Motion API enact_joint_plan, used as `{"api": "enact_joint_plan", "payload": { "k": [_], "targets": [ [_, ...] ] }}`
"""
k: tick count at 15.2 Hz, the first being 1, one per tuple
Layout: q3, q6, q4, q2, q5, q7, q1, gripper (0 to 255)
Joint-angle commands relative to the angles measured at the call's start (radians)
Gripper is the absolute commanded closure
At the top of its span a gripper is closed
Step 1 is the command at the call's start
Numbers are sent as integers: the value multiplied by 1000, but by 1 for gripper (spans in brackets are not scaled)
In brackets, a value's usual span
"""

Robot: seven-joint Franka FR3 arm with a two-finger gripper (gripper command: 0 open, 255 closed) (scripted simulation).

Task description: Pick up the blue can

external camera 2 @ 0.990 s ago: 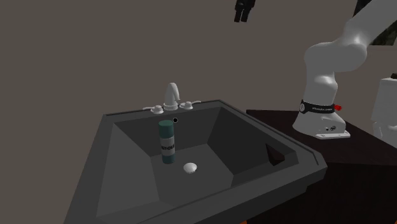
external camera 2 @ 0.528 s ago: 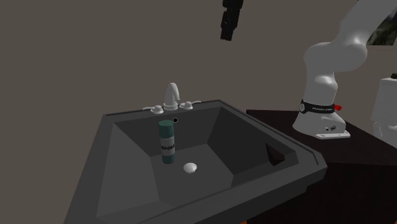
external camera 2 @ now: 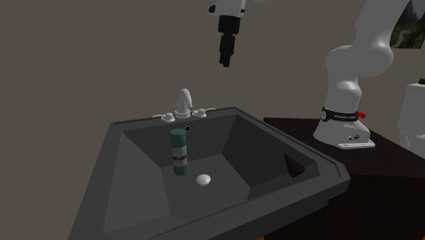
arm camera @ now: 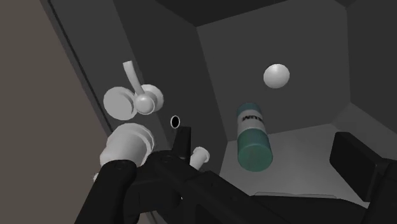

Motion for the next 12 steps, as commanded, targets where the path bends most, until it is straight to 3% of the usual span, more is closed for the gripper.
{"api": "enact_joint_plan", "payload": {
  "k": [1,12],
  "targets": [
    [0,50,18,76,1,0,0,0],
    [19,210,217,485,3,30,19,0]
  ]
}}
